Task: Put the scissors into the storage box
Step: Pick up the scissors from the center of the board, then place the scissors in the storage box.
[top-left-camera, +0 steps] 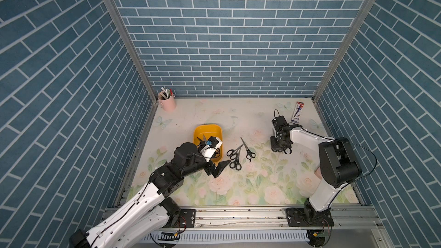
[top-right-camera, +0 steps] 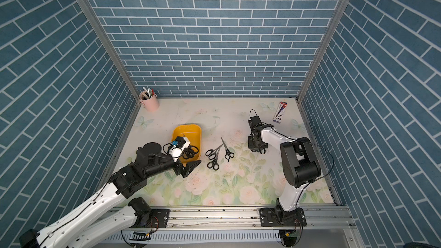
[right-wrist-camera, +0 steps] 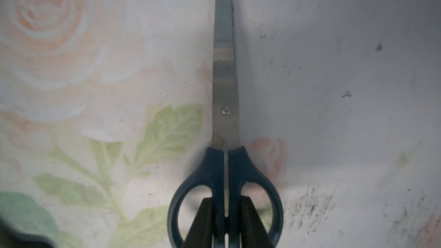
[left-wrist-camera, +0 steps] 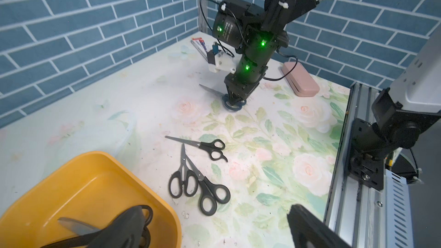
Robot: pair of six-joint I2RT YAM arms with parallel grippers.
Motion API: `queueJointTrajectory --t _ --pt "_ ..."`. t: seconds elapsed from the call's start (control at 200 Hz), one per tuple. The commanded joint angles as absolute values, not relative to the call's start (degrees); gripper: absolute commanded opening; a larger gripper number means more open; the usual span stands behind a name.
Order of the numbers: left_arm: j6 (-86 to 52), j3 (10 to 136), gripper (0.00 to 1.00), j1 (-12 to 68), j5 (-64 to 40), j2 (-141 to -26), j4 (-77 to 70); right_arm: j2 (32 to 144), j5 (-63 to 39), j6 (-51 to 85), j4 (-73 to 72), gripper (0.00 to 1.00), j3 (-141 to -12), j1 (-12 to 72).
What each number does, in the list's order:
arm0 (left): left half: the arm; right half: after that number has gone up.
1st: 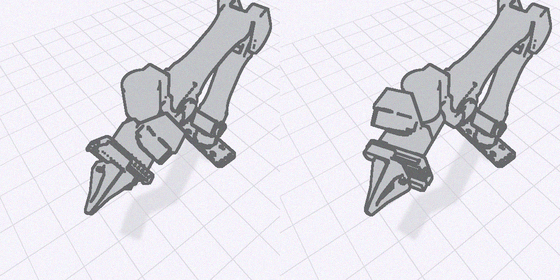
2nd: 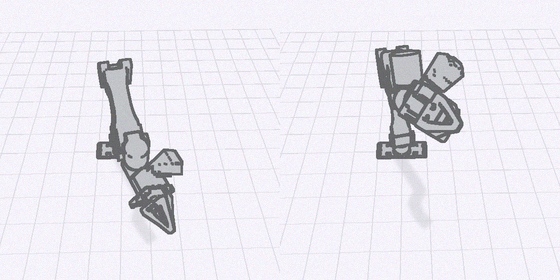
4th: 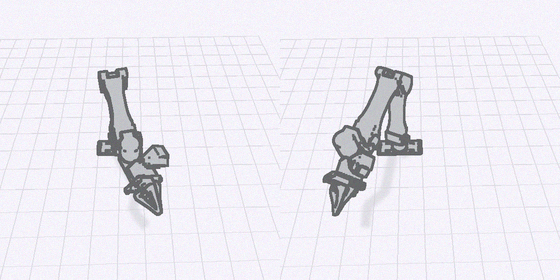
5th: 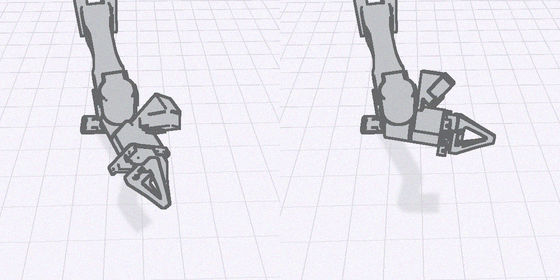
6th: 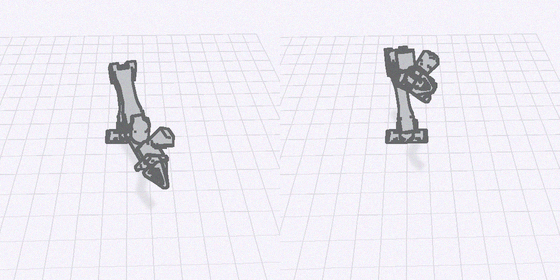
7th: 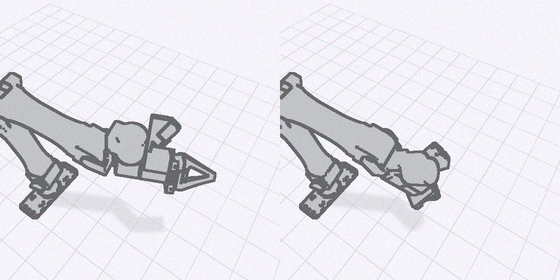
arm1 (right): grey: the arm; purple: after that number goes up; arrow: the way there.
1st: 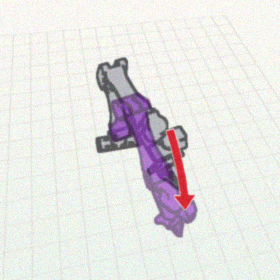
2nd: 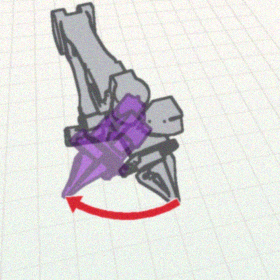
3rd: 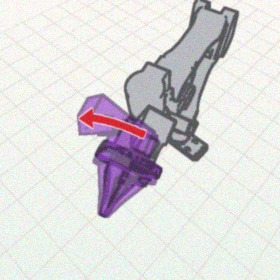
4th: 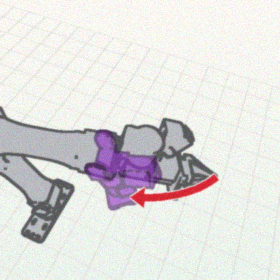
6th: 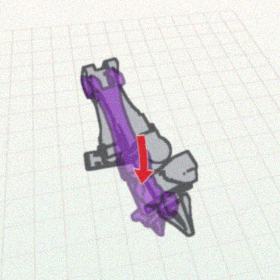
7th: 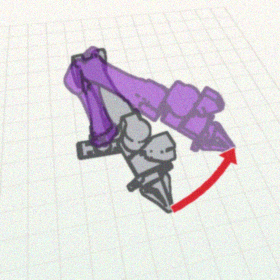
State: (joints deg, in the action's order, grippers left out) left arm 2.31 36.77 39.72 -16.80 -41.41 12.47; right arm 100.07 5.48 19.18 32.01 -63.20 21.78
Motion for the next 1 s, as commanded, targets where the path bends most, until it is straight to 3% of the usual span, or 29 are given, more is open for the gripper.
queueJointTrajectory --t 0.0,0.325,0.515,0.675,0.995 --pt "2.84 36.85 1.00 37.46 -14.51 -38.63 11.22 96.99 4.99 19.42 35.14 0.00 -66.85 23.05" --pt "0.37 37.53 1.00 27.13 -3.70 -36.26 12.28 96.89 6.15 20.37 39.29 0.00 -74.92 29.85" --pt "-0.59 37.89 1.00 16.08 -9.82 -40.57 11.64 98.35 4.98 21.24 40.55 0.00 -79.54 34.09" --pt "-1.18 38.26 1.00 9.33 -5.23 -42.38 12.99 99.46 2.17 21.42 39.55 0.00 -81.60 38.75" --pt "-2.80 38.85 1.00 2.93 -3.36 -48.19 14.83 106.15 -3.95 26.28 38.58 0.00 -89.63 48.50"
